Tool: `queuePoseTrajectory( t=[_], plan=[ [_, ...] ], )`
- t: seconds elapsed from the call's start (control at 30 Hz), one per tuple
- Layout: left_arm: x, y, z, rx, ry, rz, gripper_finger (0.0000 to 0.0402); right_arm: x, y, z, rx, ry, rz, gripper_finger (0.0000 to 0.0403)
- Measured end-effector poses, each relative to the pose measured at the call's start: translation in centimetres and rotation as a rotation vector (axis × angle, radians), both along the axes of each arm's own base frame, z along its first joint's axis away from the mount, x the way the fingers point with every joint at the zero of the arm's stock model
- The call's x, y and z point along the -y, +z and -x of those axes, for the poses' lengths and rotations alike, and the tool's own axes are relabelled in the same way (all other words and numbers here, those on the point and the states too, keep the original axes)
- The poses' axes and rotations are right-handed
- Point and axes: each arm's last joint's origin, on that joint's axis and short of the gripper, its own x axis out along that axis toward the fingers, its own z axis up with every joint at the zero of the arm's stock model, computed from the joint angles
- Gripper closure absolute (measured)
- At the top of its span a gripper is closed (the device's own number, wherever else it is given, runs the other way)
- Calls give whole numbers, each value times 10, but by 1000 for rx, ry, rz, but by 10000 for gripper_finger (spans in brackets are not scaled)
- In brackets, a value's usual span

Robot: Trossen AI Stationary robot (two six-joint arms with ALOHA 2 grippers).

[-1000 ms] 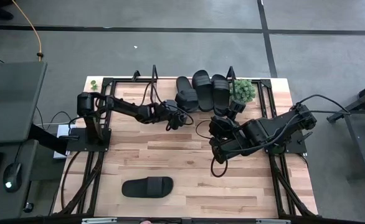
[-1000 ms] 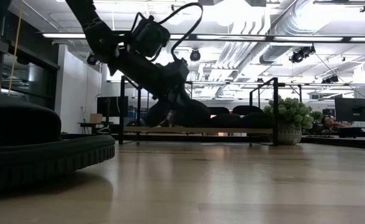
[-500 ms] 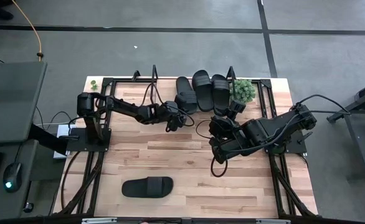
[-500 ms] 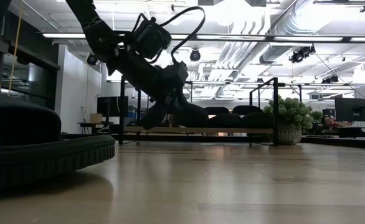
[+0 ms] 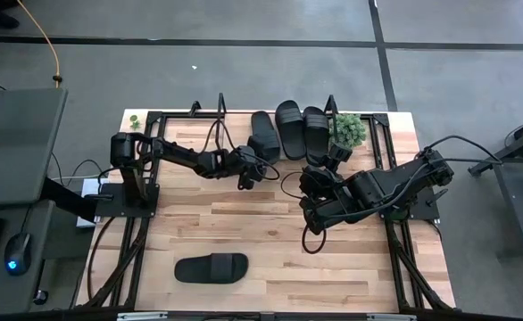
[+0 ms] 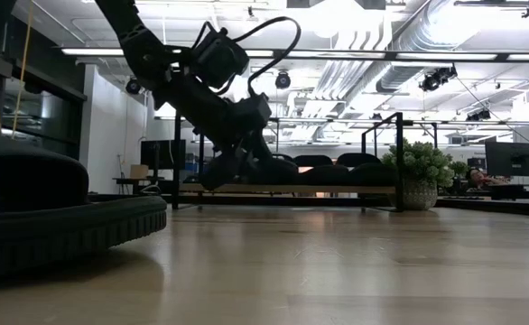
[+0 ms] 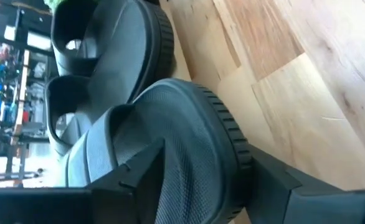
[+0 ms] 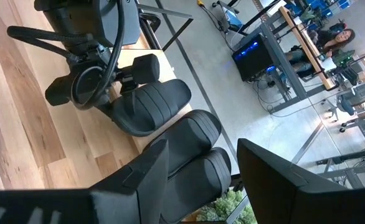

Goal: Pick and place slides into the shelf
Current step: Put the black slipper on the shelf

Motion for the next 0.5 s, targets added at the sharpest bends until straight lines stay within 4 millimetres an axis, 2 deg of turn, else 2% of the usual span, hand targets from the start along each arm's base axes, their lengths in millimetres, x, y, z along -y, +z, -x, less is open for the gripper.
queuePoseTrajectory(
  t=[0.27, 0.5],
  plan=[
    [19, -3, -3, -34, 1, -9, 193, 0, -1, 0, 3, -3, -2, 220],
    [41, -2, -8, -47, 19, -77, 190, 0, -16, -1, -32, -19, 11, 220]
  ],
)
